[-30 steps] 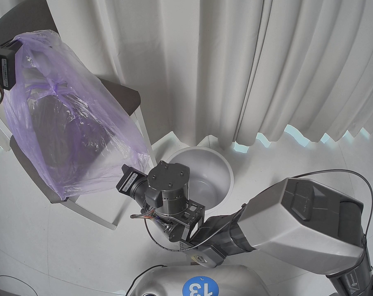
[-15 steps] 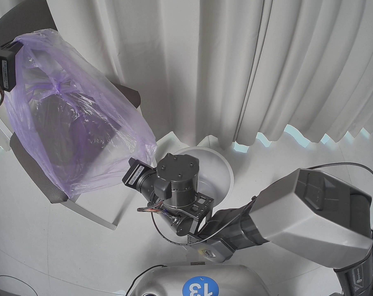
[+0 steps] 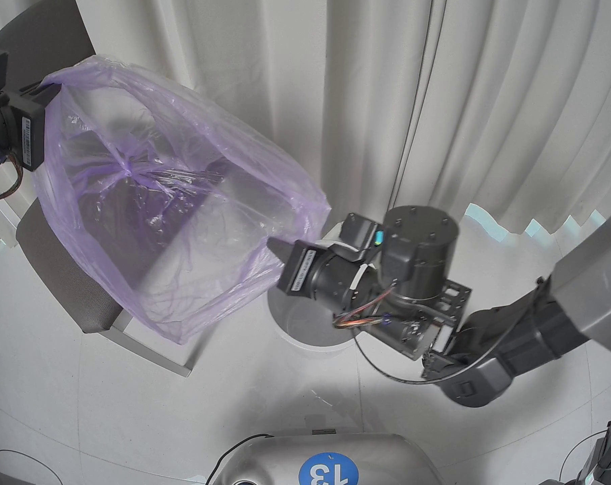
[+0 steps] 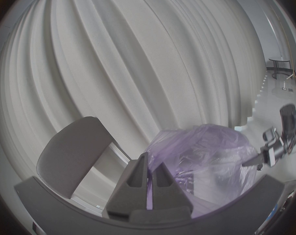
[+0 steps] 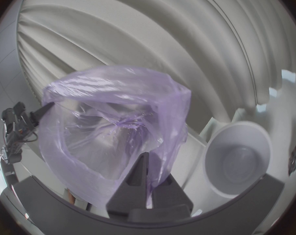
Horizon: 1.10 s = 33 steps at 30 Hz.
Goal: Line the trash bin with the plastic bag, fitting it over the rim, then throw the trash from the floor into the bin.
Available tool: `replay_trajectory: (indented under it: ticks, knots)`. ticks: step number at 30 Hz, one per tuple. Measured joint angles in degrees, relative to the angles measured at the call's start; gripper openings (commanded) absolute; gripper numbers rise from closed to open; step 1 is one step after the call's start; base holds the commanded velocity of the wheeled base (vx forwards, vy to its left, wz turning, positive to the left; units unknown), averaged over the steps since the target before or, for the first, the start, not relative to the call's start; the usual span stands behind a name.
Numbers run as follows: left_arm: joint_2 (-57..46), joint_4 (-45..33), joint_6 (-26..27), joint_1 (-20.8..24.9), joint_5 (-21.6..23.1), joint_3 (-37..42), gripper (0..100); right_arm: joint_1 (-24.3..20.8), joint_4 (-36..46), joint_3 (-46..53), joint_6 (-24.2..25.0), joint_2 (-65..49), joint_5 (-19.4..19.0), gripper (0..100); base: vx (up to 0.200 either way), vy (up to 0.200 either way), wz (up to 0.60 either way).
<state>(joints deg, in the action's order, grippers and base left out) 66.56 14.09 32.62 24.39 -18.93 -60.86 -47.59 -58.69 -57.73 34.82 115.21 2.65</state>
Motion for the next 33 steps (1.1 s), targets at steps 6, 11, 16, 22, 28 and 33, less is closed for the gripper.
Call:
replay_trajectory:
  ticks: [6,11,16,22,28,33]
  knots:
    - [0.63,-1.34,0.20,2.86,-1.67,0.44,0,3.30,-0.11,7.70,-5.67,-7.61,-4.10,0,0.000,0.000,0.00]
    - [0.88,-2.02,0.22,5.64,-2.08,1.49,0,5.10,-0.22,13.03,-11.31,-12.24,-5.35,0,0.000,0.000,0.00]
    - [0.91,-3.10,1.83,7.38,-2.30,2.71,0,5.64,-0.46,16.15,-13.89,-15.46,-5.51,0,0.000,0.000,0.00]
    - [0.77,-6.08,3.29,9.01,-4.83,3.55,0,6.11,-0.51,18.26,-15.31,-18.03,-5.53,0,0.000,0.000,0.00]
    - [0.72,-8.30,2.88,11.02,-5.64,3.83,0,6.36,-0.29,21.21,-15.63,-20.96,-5.51,0,0.000,0.000,0.00]
    - [1.22,-8.44,-0.06,11.70,-4.13,3.96,0,6.67,-0.10,23.26,-15.80,-22.58,-5.42,0,0.000,0.000,0.00]
